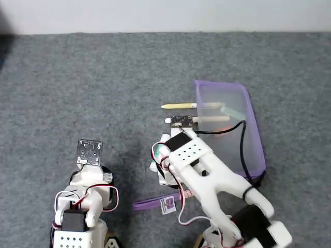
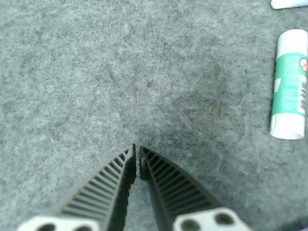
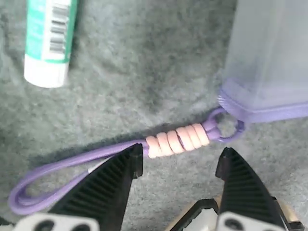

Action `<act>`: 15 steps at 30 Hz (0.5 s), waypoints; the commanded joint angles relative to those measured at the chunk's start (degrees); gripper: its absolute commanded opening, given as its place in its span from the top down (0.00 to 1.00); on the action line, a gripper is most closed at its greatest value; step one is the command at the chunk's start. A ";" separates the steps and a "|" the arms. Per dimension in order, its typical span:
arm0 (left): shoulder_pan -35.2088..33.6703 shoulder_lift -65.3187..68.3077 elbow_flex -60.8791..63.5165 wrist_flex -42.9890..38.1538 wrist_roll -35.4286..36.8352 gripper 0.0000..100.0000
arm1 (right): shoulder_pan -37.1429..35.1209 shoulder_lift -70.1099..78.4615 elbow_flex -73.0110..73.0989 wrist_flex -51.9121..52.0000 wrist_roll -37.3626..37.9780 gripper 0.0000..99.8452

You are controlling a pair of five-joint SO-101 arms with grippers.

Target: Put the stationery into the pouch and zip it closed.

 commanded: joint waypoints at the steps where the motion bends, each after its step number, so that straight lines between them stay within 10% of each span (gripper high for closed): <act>1: -0.26 -0.44 -0.57 0.26 -0.18 0.98 | -0.40 5.67 -2.64 -2.51 -1.14 0.73; 15: -0.26 -0.44 -0.57 0.26 -0.18 0.98 | -0.13 19.82 -3.08 -2.15 -4.31 0.85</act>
